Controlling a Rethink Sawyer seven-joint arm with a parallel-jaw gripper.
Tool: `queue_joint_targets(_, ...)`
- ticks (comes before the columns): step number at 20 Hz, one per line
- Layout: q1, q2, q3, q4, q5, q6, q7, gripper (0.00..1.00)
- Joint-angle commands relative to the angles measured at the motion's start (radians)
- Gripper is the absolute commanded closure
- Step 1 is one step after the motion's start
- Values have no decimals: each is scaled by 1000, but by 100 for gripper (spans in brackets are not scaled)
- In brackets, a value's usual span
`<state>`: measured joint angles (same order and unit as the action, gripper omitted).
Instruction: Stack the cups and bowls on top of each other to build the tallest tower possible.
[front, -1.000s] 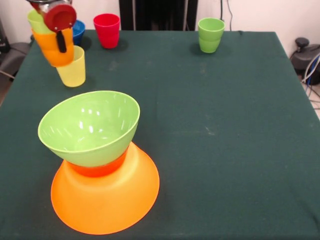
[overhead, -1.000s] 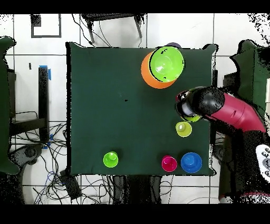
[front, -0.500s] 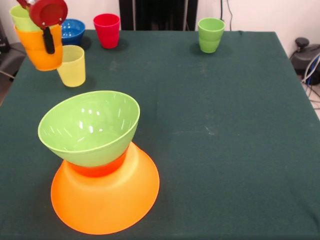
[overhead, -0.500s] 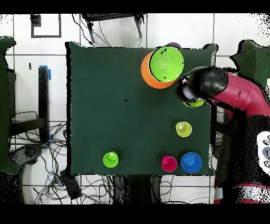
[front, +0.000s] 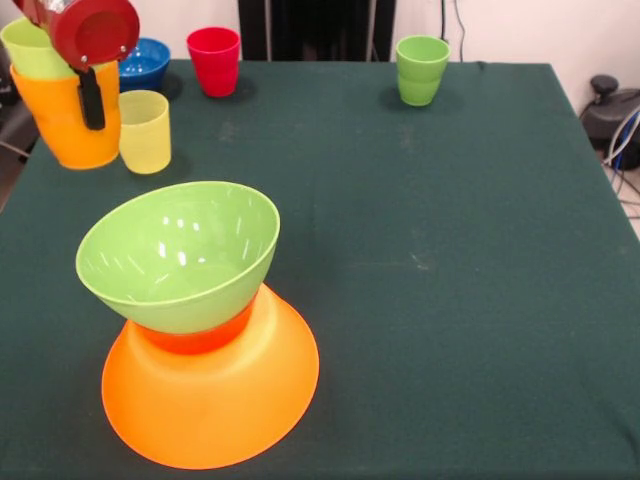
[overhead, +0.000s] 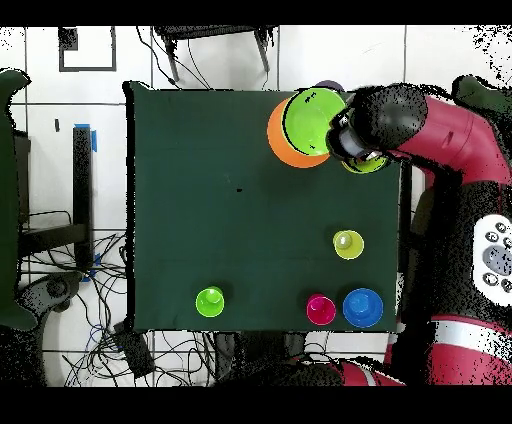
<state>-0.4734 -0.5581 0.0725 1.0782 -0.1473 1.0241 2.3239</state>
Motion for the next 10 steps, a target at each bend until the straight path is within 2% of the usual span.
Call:
queue_joint_targets(1, 46, 107, 43, -150, 12, 139, 64, 100)
queue_joint_targets(10, 80, 162, 28, -194, 40, 111, 103, 100)
